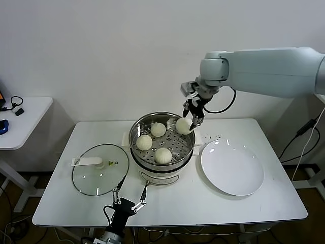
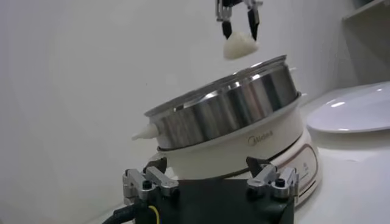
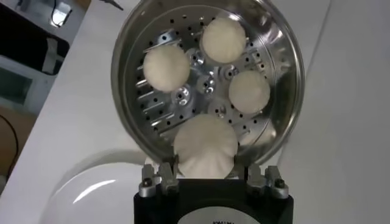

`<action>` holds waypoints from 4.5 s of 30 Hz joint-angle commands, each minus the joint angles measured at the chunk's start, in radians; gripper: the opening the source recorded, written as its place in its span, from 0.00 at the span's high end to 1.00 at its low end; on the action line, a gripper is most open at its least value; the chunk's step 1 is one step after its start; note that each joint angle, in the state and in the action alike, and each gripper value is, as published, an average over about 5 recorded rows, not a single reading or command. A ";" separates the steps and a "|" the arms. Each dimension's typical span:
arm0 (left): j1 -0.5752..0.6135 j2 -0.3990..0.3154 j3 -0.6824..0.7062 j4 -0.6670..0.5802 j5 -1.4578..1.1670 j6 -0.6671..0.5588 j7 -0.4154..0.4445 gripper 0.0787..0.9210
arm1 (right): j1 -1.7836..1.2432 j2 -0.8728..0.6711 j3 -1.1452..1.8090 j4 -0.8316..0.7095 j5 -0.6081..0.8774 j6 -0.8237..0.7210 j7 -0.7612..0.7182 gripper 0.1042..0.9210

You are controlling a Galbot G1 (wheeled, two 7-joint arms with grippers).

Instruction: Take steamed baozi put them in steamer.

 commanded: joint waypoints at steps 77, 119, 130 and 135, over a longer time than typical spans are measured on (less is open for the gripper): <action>-0.005 -0.049 -0.020 -0.016 -0.003 0.016 0.003 0.12 | -0.359 -0.571 0.618 0.439 0.031 -0.220 0.841 0.12; -0.015 -0.049 -0.033 -0.016 -0.030 0.031 0.006 0.12 | -2.424 -0.082 2.456 0.765 -0.322 0.351 0.982 0.12; -0.016 -0.047 -0.030 -0.025 -0.072 0.049 0.005 0.12 | -2.576 0.178 2.441 0.762 -0.445 0.479 0.932 0.12; -0.019 -0.047 -0.030 -0.025 -0.077 0.052 0.003 0.12 | -2.634 0.235 2.419 0.761 -0.475 0.519 0.914 0.12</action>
